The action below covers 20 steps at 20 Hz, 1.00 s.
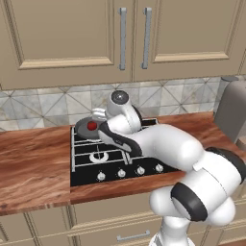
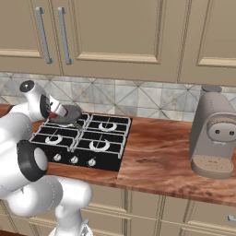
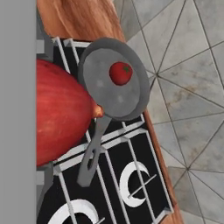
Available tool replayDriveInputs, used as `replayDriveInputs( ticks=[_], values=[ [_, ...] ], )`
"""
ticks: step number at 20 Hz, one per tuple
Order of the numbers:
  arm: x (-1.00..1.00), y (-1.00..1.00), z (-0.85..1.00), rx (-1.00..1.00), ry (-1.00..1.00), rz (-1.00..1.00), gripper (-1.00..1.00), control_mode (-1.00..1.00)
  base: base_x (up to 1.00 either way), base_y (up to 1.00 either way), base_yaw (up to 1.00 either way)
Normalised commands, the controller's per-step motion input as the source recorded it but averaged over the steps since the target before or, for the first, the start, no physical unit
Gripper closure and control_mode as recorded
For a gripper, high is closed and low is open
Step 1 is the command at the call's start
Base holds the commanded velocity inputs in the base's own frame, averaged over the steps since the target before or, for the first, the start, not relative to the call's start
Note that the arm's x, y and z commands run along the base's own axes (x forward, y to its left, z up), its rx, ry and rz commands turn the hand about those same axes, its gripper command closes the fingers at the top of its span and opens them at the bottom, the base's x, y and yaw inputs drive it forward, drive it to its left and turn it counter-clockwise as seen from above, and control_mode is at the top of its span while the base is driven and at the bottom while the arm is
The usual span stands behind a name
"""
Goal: Place the pan on the rear left burner on the stove. Then place the tomato and the onion in the pan and turn on the rear left burner.
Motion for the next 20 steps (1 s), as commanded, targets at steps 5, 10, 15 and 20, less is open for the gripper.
replayDriveInputs(
  ticks=[5, 10, 15, 20],
  values=[
    [0.00, 0.00, 0.00, 0.11, 0.00, 0.09, 1.00, -1.00, 0.00, 0.00, 0.00],
    [0.18, 0.00, -0.11, 0.00, 0.00, 0.00, 1.00, -1.00, 0.00, 0.00, 0.00],
    [0.65, 0.02, -0.25, 0.00, -0.01, 0.00, 1.00, -1.00, 0.00, 0.00, 0.00],
    [0.65, 0.15, 0.00, 0.00, 0.00, 0.00, 1.00, -1.00, 0.00, 0.00, 0.00]
  ],
)
